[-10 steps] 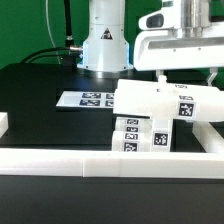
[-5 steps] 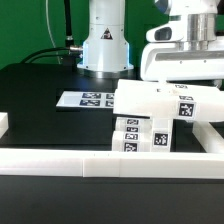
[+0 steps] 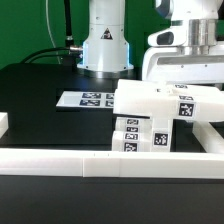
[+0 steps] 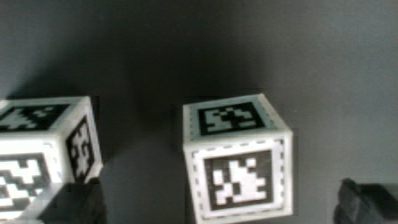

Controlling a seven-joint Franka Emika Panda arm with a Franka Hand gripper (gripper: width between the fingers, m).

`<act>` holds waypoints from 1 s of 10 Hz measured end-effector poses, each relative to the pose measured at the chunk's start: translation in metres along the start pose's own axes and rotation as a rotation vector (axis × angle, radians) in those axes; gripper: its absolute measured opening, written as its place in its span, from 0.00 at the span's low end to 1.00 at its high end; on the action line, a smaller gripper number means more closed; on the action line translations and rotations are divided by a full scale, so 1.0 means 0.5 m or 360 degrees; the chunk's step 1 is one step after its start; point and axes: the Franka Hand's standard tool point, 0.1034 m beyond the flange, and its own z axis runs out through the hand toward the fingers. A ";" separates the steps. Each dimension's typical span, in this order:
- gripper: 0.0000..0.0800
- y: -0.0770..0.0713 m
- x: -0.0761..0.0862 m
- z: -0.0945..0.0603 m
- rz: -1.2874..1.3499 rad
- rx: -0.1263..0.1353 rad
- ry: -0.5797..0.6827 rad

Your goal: Assemble chair

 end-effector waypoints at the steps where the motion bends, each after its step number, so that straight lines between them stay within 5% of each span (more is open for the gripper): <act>1: 0.81 0.000 0.001 0.000 -0.0001 0.0000 0.0009; 10: 0.81 -0.022 0.008 -0.002 -0.0017 0.0013 0.0015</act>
Offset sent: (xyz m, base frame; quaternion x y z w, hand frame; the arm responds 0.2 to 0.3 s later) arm 0.0065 0.0064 0.0058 -0.0015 -0.0097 0.0040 0.9999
